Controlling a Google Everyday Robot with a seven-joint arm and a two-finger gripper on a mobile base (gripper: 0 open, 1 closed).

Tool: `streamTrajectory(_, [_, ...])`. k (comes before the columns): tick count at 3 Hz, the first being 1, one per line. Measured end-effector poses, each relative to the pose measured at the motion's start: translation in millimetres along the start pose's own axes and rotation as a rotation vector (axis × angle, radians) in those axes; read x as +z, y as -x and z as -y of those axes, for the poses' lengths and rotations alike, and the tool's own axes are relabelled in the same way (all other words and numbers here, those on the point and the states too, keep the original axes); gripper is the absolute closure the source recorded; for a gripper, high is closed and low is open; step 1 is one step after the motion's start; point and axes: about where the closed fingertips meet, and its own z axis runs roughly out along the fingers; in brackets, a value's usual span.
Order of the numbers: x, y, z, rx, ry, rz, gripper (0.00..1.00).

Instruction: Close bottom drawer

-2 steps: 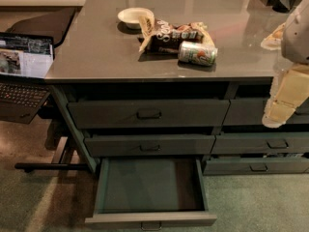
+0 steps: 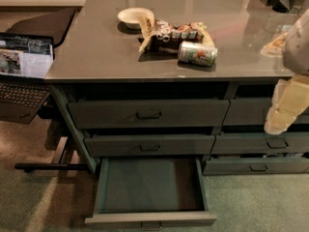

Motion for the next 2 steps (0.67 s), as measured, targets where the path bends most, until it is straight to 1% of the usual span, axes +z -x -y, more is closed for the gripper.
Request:
streamTrajectory(1, [43.5,-5.7,-11.4,-0.007,0.008,0.015,0.00])
streamTrajectory(2, [113.0,-14.2,-34.8,0.017,0.033,0.036,0.00])
